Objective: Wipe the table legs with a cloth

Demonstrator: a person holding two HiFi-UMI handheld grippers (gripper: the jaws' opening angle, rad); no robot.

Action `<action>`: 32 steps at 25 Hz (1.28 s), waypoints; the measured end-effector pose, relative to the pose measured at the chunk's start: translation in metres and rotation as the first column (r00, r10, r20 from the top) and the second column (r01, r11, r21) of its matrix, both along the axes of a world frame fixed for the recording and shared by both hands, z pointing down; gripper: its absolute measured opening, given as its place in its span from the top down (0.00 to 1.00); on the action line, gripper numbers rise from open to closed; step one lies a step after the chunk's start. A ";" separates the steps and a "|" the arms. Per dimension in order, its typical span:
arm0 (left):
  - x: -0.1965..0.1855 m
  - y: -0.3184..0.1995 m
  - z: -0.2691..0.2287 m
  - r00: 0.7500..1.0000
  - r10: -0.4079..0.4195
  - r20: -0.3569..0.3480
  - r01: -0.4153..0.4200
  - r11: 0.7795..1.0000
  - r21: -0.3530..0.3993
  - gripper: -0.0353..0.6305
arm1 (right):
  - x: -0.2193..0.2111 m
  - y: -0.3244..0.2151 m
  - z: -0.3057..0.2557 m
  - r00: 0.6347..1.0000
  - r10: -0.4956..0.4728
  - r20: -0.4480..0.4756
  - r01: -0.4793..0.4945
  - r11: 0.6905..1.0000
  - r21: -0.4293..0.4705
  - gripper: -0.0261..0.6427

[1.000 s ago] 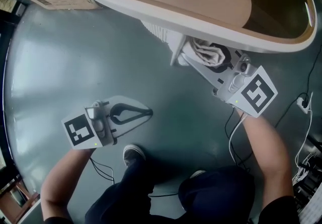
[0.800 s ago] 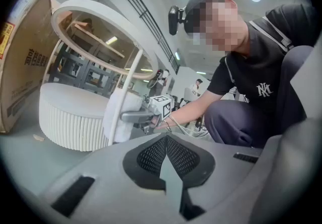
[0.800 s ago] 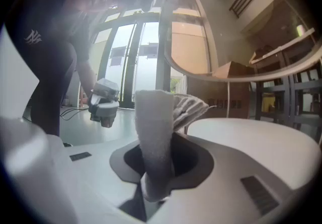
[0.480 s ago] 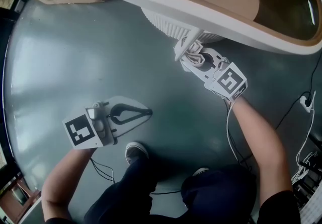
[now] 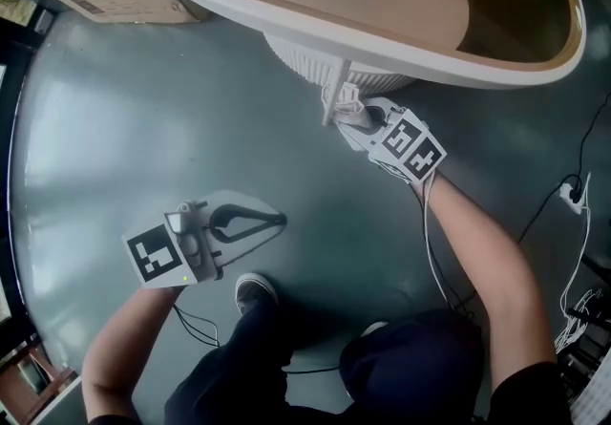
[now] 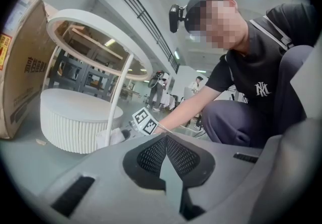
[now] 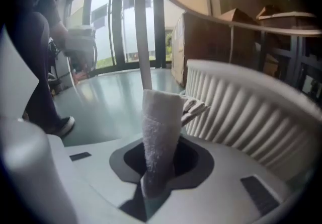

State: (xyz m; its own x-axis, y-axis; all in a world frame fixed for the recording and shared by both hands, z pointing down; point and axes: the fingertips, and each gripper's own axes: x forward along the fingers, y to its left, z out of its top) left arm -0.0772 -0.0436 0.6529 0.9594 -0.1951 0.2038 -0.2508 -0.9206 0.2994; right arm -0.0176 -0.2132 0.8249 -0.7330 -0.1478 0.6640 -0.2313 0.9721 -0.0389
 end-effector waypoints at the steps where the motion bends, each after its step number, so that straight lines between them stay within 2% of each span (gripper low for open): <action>1: 0.001 0.000 -0.004 1.000 0.001 0.000 -0.001 1.000 0.006 0.94 | 0.004 0.000 -0.028 0.998 0.021 0.062 -0.022 1.000 0.016 0.85; 3: 0.001 -0.002 -0.010 1.000 -0.009 -0.003 0.009 1.000 0.018 0.94 | 0.009 0.003 -0.096 0.977 0.031 0.211 -0.046 0.997 0.068 0.85; 6: -0.001 -0.014 -0.022 0.998 -0.050 -0.024 0.051 0.998 0.046 0.94 | 0.013 0.007 -0.196 0.918 -0.003 0.397 -0.069 0.984 0.167 0.85; 9: 0.004 -0.022 -0.035 0.998 -0.054 -0.039 0.058 0.994 0.091 0.94 | 0.012 0.010 -0.259 0.860 -0.040 0.509 -0.094 0.967 0.235 0.85; 11: 0.006 -0.021 -0.040 0.999 -0.041 -0.035 0.045 0.993 0.113 0.94 | 0.003 0.014 -0.277 0.839 -0.076 0.538 -0.096 0.953 0.286 0.85; 14: 0.004 -0.016 -0.037 0.999 -0.035 -0.019 0.037 0.994 0.107 0.94 | -0.006 0.017 -0.278 0.841 -0.116 0.528 -0.090 0.933 0.348 0.85; 18: 0.000 -0.014 -0.024 0.999 -0.046 -0.013 0.047 0.996 0.074 0.94 | -0.012 0.011 -0.258 0.872 -0.168 0.460 -0.040 0.911 0.410 0.85; 25: -0.006 -0.010 0.010 1.000 -0.019 0.008 0.019 1.000 0.008 0.94 | -0.025 0.007 -0.182 0.896 -0.136 0.422 0.013 0.959 0.282 0.85; 32: 0.012 -0.015 0.017 0.999 0.035 0.011 -0.035 0.999 -0.026 0.94 | -0.018 0.004 -0.105 0.935 -0.087 0.344 0.028 0.985 0.173 0.85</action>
State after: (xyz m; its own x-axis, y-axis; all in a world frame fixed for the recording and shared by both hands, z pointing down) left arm -0.0654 -0.0587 0.6697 0.9632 -0.1561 0.2190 -0.2222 -0.9206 0.3210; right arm -0.0352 -0.2089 0.7194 -0.9243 -0.1831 0.3348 -0.1757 0.9830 0.0527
